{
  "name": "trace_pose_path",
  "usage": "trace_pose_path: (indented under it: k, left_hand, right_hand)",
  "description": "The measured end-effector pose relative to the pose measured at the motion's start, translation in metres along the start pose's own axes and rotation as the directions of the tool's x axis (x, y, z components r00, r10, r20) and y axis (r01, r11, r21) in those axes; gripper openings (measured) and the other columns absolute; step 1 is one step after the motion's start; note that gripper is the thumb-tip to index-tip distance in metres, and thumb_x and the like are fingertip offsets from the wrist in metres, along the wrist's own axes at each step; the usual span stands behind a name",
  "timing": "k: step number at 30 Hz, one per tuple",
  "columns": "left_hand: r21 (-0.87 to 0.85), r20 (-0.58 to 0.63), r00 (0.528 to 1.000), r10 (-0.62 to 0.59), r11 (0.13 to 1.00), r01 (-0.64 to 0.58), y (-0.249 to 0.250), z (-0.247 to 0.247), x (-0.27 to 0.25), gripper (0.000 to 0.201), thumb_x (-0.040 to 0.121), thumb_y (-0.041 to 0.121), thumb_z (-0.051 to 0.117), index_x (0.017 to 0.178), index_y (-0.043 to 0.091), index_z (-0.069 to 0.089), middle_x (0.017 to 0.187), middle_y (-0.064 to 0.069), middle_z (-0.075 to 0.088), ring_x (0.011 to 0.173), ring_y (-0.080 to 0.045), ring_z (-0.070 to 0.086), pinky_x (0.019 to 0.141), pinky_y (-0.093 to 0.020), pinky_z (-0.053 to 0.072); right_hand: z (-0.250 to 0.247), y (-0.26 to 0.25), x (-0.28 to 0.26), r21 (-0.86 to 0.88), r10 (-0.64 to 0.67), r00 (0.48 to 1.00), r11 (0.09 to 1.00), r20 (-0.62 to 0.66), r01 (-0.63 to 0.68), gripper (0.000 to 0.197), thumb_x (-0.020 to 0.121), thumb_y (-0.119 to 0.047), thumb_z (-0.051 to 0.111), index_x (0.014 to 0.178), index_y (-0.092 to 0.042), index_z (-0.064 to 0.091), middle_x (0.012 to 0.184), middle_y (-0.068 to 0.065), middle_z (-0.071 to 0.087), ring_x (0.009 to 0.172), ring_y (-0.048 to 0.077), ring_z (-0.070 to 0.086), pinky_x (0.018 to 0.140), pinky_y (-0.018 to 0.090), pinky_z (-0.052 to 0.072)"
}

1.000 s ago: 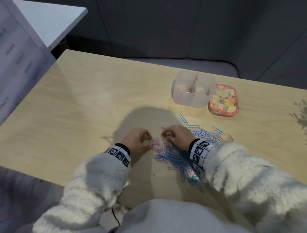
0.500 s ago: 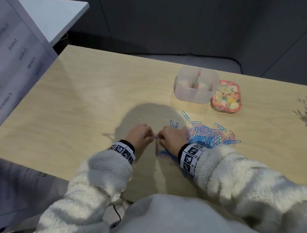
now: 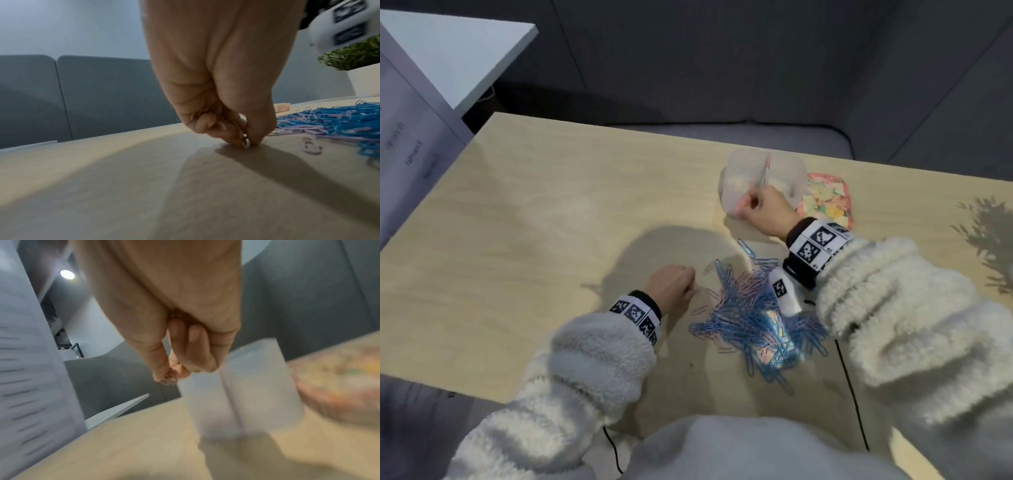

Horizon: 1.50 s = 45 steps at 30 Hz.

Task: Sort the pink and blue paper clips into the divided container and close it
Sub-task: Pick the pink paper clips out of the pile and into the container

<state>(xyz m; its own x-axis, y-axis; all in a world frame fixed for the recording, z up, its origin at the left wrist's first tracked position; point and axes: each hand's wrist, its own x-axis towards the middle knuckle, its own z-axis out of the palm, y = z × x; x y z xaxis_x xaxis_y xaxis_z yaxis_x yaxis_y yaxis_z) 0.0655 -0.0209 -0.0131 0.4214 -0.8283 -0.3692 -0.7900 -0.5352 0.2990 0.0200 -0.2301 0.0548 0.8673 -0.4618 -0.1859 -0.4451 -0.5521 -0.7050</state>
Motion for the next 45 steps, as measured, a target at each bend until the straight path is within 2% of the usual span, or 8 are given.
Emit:
trace_pose_path:
  k: [7,13,19,24,27,34,38,45]
  left_hand:
    - [-0.132,0.005,1.0,-0.012,0.991,0.012,0.0,-0.014,0.01,0.02,0.092,0.022,0.055,0.098,0.004,0.059,0.097,-0.013,0.066,0.079,-0.022,0.052,0.068,-0.024,0.035]
    - [-0.272,-0.136,0.991,-0.017,0.962,-0.021,0.018,-0.073,0.044,0.013,0.089,0.014,0.057,0.095,0.004,0.061,0.09,-0.009,0.063,0.08,-0.02,0.053,0.07,-0.026,0.039]
    - [-0.187,-0.285,0.957,-0.048,0.982,-0.006,0.053,-0.128,0.121,0.015,0.086,0.011,0.051,0.098,0.006,0.06,0.107,-0.016,0.065,0.101,-0.033,0.059,0.084,-0.034,0.045]
    - [0.034,-0.17,0.985,-0.009,0.999,0.015,0.071,-0.127,0.161,0.025,0.089,0.013,0.049,0.109,0.003,0.059,0.116,-0.018,0.062,0.108,-0.036,0.058,0.09,-0.039,0.046]
    - [0.029,-0.162,0.987,0.003,1.0,0.001,0.069,-0.121,0.166,0.03,0.088,0.015,0.053,0.116,0.005,0.059,0.122,-0.016,0.061,0.113,-0.033,0.057,0.094,-0.037,0.045]
    - [-0.159,-0.361,0.931,-0.054,0.987,-0.005,0.048,-0.114,0.137,0.026,0.091,0.011,0.042,0.104,0.006,0.065,0.109,-0.017,0.068,0.102,-0.035,0.061,0.086,-0.037,0.046]
    - [-0.071,-0.606,0.784,0.131,0.973,-0.218,0.039,-0.094,0.101,0.025,0.089,0.008,0.045,0.098,0.006,0.069,0.1,-0.013,0.07,0.092,-0.033,0.059,0.083,-0.033,0.041]
    - [-0.236,-0.206,0.959,-0.192,0.961,0.142,0.025,-0.018,0.045,0.021,0.088,0.026,0.055,0.104,0.011,0.057,0.103,-0.006,0.058,0.093,-0.024,0.057,0.082,-0.035,0.048]
  right_hand:
    - [-0.033,-0.008,0.067,-0.1,0.056,0.984,0.992,-0.171,-0.074,0.019,0.079,-0.007,0.055,0.079,0.009,0.066,0.089,0.022,0.071,0.085,0.034,0.067,0.078,0.04,0.057]
    - [-0.022,-0.014,0.077,-0.202,0.058,0.994,0.976,-0.095,-0.076,0.025,0.086,-0.006,0.048,0.089,0.005,0.07,0.1,0.02,0.07,0.093,0.034,0.065,0.083,0.038,0.055]
    - [-0.041,-0.002,0.058,-0.017,0.057,0.969,0.998,-0.241,-0.063,0.034,0.082,0.001,0.042,0.099,-0.004,0.071,0.111,0.014,0.069,0.109,0.028,0.061,0.098,0.034,0.047]
    - [-0.049,0.019,0.015,0.105,-0.038,0.913,0.991,-0.406,0.088,0.027,0.08,0.004,0.045,0.087,-0.001,0.071,0.09,0.009,0.071,0.086,0.021,0.064,0.079,0.022,0.045]
    - [-0.035,0.033,-0.007,0.144,-0.016,0.946,0.987,-0.323,0.066,0.023,0.082,0.004,0.047,0.086,-0.002,0.069,0.083,0.008,0.068,0.077,0.019,0.061,0.077,0.031,0.05]
    - [0.04,0.05,-0.04,-0.252,-0.093,0.972,0.956,0.215,0.147,0.027,0.087,-0.007,0.051,0.105,-0.014,0.069,0.117,0.004,0.064,0.107,0.022,0.058,0.091,0.032,0.046]
    - [0.056,0.052,-0.042,-0.449,-0.202,0.919,0.823,0.339,0.347,0.028,0.092,-0.012,0.048,0.113,-0.02,0.065,0.125,0.0,0.054,0.117,0.022,0.044,0.079,0.035,0.047]
    - [0.04,0.067,-0.049,-0.394,-0.139,0.955,0.888,0.262,0.237,0.017,0.089,-0.017,0.056,0.1,-0.01,0.066,0.109,0.007,0.061,0.108,0.024,0.053,0.084,0.033,0.041]
